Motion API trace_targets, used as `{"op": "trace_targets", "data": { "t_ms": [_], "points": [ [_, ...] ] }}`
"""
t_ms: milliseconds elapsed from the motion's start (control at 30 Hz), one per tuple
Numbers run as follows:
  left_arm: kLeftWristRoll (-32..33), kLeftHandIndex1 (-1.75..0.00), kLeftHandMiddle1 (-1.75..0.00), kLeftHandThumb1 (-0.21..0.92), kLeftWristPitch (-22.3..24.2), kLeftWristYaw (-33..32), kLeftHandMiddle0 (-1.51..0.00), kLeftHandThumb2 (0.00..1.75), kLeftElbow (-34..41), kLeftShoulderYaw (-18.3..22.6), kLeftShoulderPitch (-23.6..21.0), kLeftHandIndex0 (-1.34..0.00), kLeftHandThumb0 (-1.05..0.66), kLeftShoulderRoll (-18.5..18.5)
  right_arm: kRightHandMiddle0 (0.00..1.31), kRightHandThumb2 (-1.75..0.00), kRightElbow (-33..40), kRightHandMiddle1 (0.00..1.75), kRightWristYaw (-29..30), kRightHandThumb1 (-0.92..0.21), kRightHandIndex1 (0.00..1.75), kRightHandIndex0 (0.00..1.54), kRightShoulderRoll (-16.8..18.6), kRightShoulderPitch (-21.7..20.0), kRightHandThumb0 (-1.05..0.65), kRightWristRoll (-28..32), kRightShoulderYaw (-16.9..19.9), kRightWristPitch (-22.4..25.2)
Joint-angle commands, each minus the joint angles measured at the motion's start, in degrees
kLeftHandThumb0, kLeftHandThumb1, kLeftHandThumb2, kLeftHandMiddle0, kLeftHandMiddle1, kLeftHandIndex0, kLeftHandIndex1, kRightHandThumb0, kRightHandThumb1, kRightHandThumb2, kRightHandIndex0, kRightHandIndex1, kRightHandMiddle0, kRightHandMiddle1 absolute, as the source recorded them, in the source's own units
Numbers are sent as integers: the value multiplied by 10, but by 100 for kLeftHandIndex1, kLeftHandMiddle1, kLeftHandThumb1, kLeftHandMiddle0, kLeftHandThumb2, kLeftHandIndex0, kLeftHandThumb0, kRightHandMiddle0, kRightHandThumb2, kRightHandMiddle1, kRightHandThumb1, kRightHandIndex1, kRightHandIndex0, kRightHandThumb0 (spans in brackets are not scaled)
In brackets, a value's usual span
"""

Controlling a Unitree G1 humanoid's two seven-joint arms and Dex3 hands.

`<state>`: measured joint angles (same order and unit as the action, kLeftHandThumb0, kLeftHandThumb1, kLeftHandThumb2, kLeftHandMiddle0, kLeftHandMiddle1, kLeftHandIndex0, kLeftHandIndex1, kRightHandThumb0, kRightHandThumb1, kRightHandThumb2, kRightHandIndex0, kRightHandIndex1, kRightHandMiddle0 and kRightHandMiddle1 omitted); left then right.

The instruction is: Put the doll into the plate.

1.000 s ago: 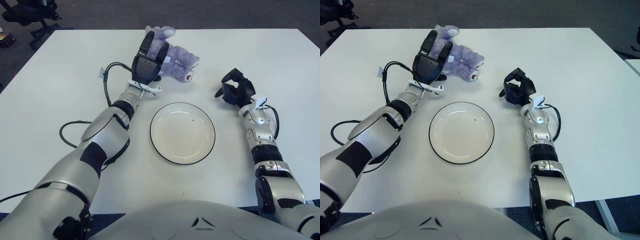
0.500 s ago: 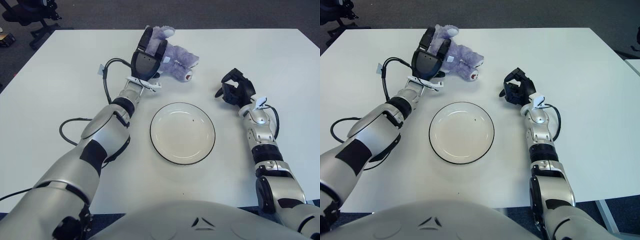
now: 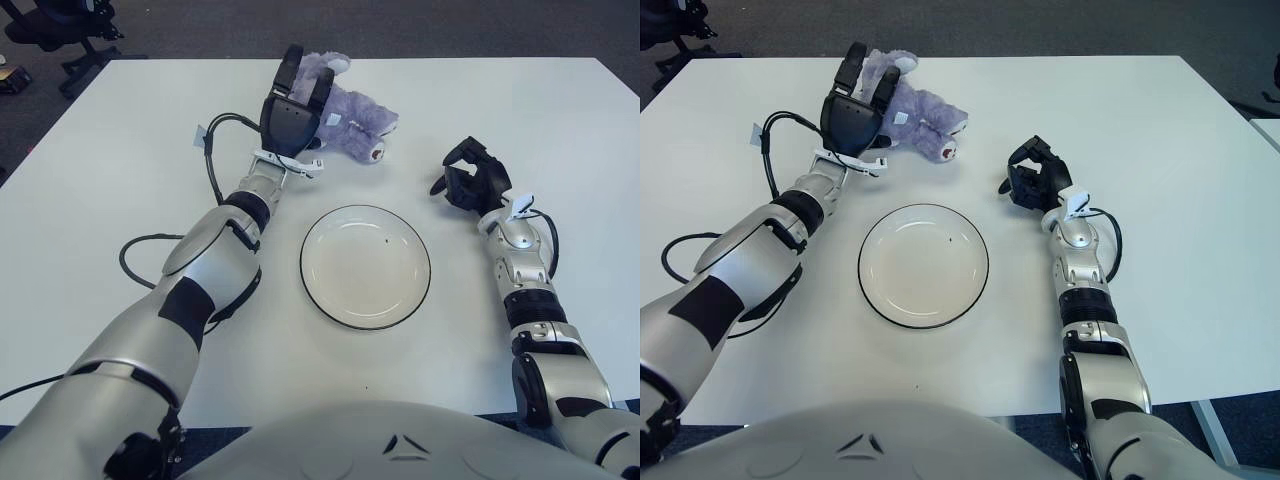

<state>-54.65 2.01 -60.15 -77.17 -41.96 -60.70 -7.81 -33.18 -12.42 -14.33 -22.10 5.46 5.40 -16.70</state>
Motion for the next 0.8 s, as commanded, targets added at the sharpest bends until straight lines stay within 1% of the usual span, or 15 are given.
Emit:
{"op": "trace_targets", "data": {
  "t_ms": [0,467,767],
  "points": [
    [1,0,0,82,0,0,-23,1,-5,0,-18,-48,-17,-2,40,-94,-26,175,-10,-60,175,95,0,32,-40,-16,-13,36],
    [-2,0,0,82,-1,12,-23,2,-7,-4,-26,-48,-15,0,40,-94,-25,175,-13,-60,175,94,-3,32,-40,-15,-14,39],
    [-3,-1,-1,82,-4,18,-25,1,-11,-7,-31,-51,-15,1,40,-94,-22,175,-16,-60,175,94,-5,32,-40,-16,-15,43]
  ]
}}
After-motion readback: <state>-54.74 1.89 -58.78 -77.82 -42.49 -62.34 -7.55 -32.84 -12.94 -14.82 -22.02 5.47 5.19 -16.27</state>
